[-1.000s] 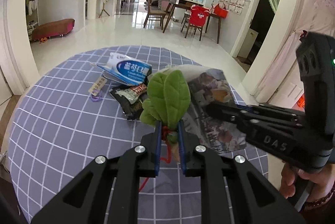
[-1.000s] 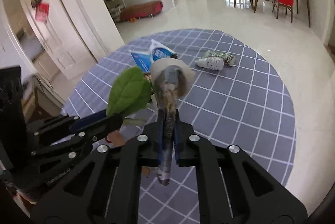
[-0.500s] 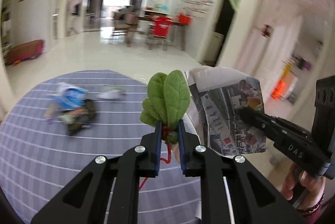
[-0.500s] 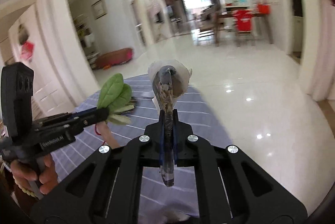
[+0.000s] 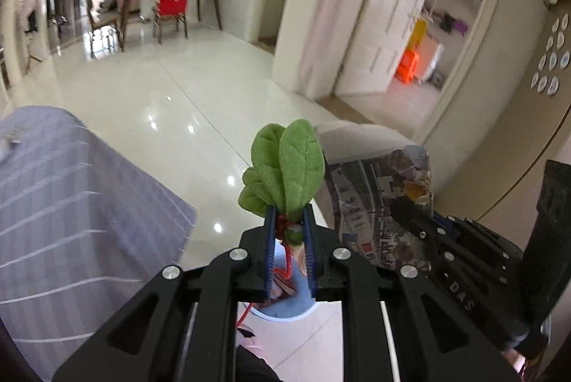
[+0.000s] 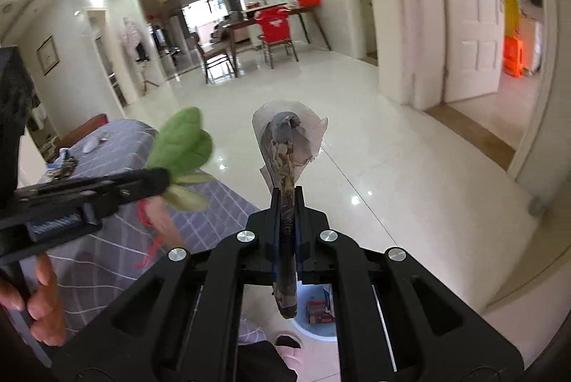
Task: Collect trash
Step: 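Carry both items to the blue bucket and open both tools to drop them, then grasp the dark snack wrapper with the left tool while the right tool grasps another wrapper, then carry both wrappers over the blue bucket and open both tools to drop them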
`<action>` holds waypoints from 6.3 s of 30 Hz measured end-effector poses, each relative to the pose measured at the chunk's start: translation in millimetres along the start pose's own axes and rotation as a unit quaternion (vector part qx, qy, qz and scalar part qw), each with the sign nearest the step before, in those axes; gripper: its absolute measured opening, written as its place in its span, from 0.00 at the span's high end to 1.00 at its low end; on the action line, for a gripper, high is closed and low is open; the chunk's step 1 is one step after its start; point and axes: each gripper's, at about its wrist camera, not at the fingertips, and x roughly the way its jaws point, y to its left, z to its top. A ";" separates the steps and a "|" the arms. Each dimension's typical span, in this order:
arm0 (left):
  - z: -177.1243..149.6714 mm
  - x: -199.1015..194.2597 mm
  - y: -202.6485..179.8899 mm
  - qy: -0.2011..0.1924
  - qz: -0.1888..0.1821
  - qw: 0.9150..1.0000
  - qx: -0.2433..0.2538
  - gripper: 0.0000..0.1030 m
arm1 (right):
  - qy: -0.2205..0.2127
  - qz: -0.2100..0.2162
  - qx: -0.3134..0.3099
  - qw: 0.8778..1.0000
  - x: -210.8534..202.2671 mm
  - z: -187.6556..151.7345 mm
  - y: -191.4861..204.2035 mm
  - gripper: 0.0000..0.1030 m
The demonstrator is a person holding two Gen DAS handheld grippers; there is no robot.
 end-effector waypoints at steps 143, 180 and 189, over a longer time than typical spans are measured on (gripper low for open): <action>-100.1 -241.2 358.5 -0.066 0.229 0.939 -0.248 0.85 | 0.109 0.229 -0.242 0.937 136.9 38.7 424.2 0.93; -79.3 -193.2 276.1 -0.035 0.161 0.970 -0.179 0.85 | 0.104 0.135 -0.345 0.923 99.8 -9.8 365.9 0.87; -64.7 -183.1 246.9 -0.037 0.141 0.976 -0.160 0.85 | 0.074 0.113 -0.390 0.911 63.7 -3.5 345.9 0.88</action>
